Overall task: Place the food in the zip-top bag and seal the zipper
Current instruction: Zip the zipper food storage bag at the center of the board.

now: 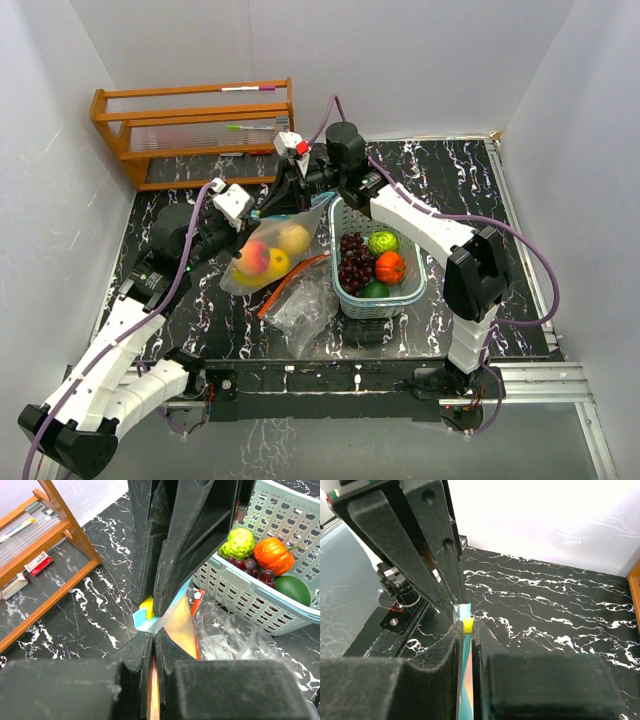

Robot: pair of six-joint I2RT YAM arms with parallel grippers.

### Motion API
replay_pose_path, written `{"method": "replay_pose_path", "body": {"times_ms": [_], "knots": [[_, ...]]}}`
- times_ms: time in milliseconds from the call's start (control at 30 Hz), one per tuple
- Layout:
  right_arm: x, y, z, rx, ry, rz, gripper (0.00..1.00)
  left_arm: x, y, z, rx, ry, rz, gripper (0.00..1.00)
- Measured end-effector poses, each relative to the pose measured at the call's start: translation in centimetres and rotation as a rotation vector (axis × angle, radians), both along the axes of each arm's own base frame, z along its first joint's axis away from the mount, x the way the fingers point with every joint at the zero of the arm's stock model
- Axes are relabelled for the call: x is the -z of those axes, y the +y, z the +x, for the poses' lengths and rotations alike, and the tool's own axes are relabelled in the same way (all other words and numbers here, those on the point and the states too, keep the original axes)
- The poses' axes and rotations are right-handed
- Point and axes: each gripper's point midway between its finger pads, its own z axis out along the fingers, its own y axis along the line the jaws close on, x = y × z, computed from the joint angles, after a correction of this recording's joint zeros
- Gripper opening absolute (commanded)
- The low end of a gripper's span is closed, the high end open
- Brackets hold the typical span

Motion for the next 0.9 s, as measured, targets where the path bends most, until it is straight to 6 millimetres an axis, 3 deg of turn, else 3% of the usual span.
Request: {"method": "replay_pose_path", "body": {"times_ms": [233,500,733,900], "knots": [[0.2,-1.3,1.1,0.03,0.003,-0.005,0.08,-0.9,0.4,0.1,-0.019,-0.021,0.017,0.0],[1.8,-3.0,1.9,0.053,0.059,-0.037,0.08,-1.4,0.2,0.2,-0.014,-0.039,0.007,0.0],[1.2,-3.4,2.1,0.044,0.065,-0.017,0.08,-2.1,0.0,0.6,-0.018,-0.062,-0.017,0.0],[2.3,-3.5,2.0,0.049,0.075,-0.029,0.08,-2.2,0.9,1.3,-0.083,-0.065,-0.014,0.0]]}}
